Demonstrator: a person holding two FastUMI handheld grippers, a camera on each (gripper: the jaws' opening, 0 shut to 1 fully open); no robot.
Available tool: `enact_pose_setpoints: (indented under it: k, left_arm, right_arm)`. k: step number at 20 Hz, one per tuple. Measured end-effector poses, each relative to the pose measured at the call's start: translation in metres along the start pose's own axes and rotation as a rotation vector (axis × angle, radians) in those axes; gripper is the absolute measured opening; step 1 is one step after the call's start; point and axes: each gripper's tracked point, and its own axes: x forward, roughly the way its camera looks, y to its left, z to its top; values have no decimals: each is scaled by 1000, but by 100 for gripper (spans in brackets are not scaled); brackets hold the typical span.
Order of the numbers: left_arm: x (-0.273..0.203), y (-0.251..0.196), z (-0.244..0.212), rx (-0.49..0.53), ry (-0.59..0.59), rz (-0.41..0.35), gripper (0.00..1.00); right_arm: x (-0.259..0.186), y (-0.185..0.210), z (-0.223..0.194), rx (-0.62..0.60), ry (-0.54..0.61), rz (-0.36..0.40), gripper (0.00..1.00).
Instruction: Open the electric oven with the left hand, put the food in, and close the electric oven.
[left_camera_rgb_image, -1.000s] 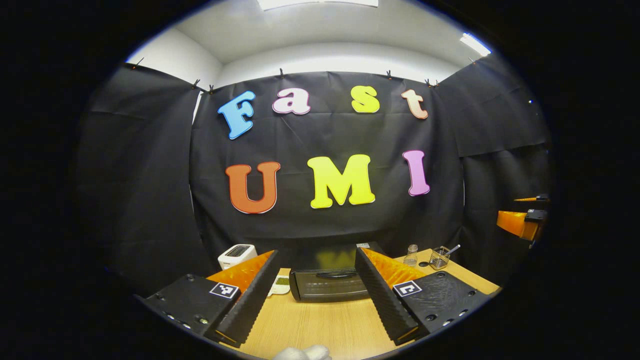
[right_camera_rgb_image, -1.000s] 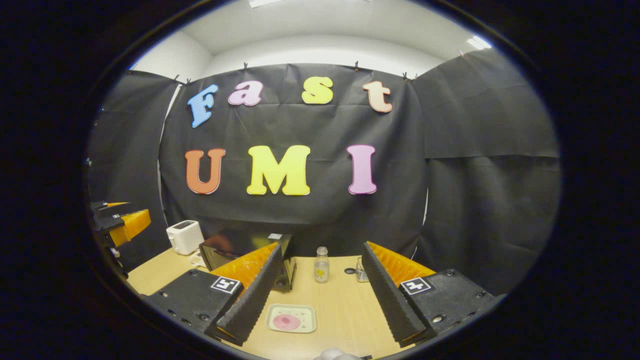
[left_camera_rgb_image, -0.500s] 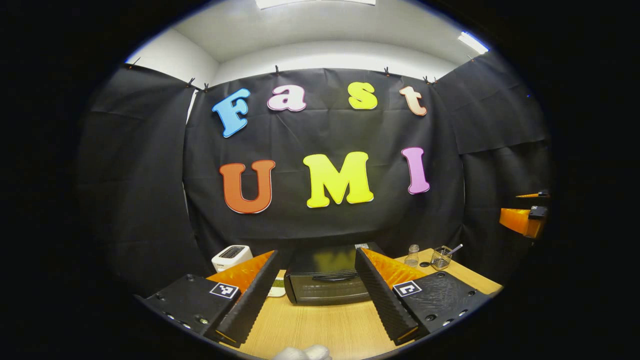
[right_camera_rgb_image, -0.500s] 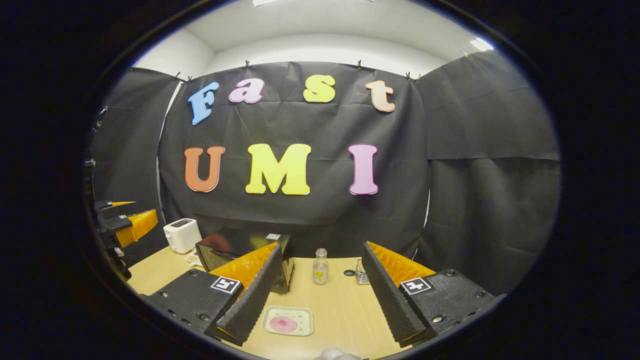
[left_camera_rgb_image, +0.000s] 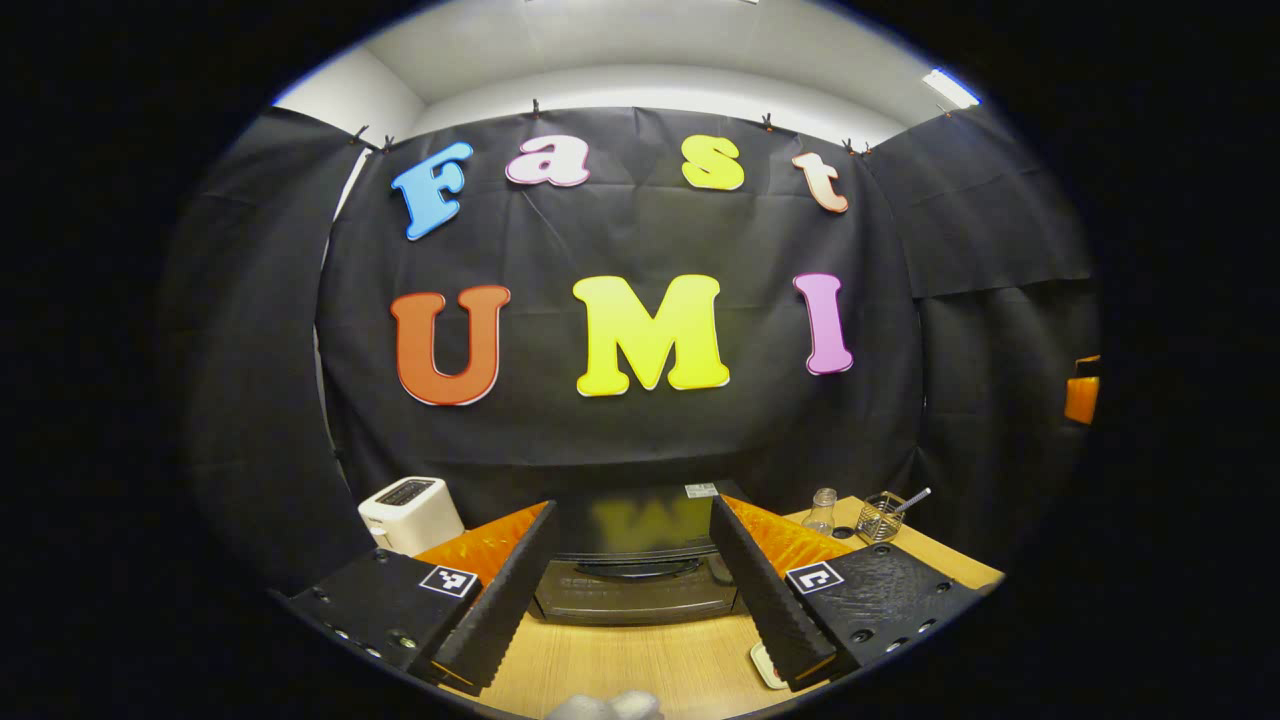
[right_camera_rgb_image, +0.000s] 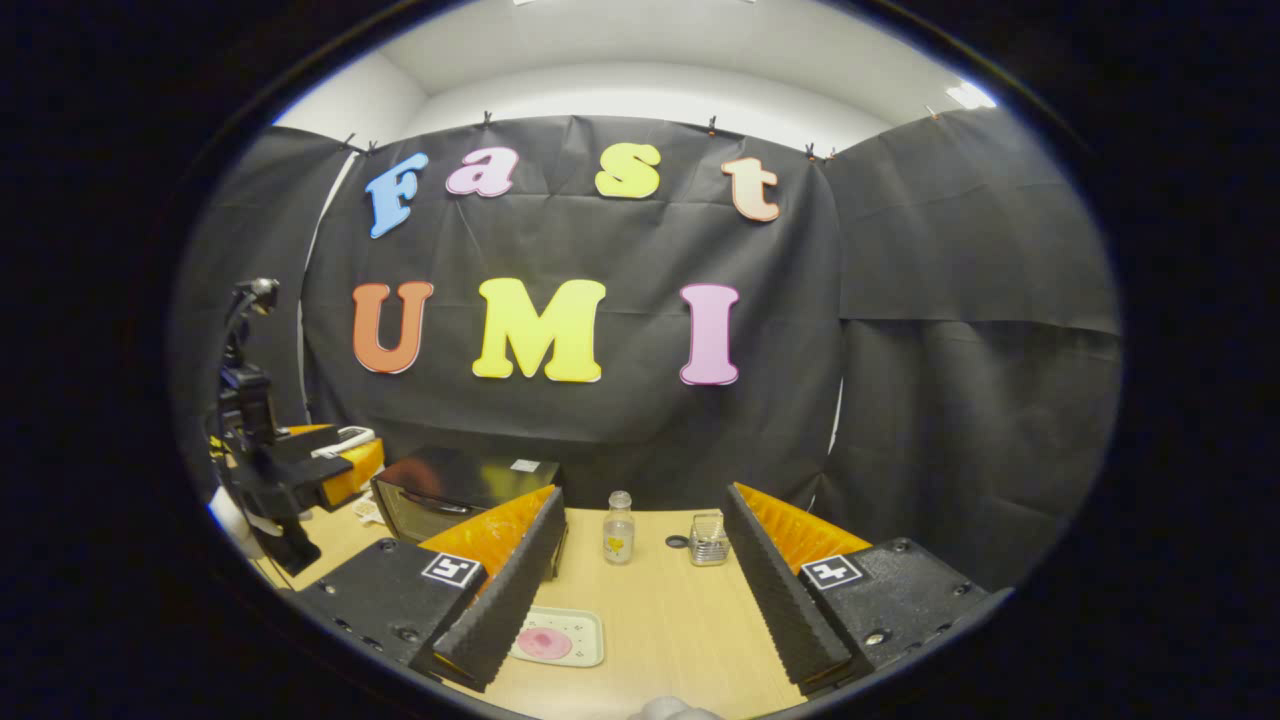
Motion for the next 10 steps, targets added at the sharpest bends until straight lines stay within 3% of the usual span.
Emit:
enact_pose_setpoints:
  k: [10]
  left_arm:
    - [101,3,-92,5,158,14,96]
  right_arm:
    - [-27,-22,-22,-15,77,-97,100]
